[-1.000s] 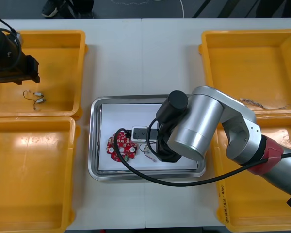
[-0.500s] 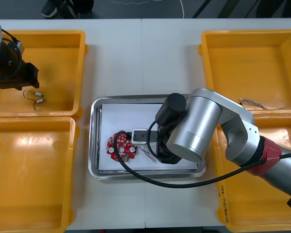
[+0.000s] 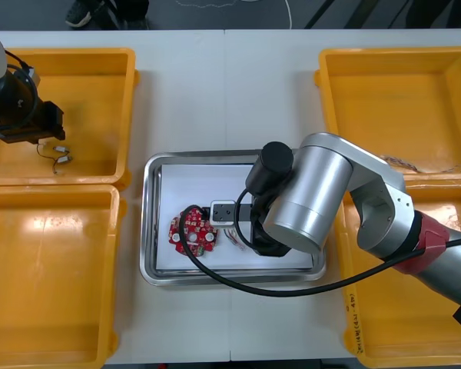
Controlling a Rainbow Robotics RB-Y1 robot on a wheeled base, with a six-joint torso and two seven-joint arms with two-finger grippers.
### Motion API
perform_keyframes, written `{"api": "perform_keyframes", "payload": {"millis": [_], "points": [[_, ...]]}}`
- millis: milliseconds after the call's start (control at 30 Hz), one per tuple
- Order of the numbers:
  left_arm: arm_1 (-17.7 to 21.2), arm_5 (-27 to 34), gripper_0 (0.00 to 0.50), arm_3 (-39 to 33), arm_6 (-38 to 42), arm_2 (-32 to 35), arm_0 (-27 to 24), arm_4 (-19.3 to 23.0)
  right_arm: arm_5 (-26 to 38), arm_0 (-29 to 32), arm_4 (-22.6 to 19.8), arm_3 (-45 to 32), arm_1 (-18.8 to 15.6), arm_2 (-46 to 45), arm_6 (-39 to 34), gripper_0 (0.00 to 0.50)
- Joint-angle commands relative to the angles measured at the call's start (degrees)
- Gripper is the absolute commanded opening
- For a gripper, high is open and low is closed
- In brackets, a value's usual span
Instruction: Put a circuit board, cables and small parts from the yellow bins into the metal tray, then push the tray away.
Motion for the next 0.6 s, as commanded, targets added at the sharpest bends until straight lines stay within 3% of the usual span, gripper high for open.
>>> {"api": "perform_keyframes", "payload": {"millis": [33,300,600], "points": [[-1.4,-1.0,0.500,0.1,-2.3,-0.5,-3.2,0.5,2.6,-2.2,-1.7,-4.3,-1.4,-5.0,2.3,0.500],[-2.5,-0.8,0.500,0.0,-2.2,-0.5,-3.2,0.5,9.5,-3.7,-6.9,-5.6,-2.1,-15.4,2.1,0.500],[-2.9,-0.7,0.500,0.1,-2.1,-1.7,-2.8,0.8,15.0,-4.2,-7.3,-5.6,-4.3,-25.9,1.0,0.500]]}}
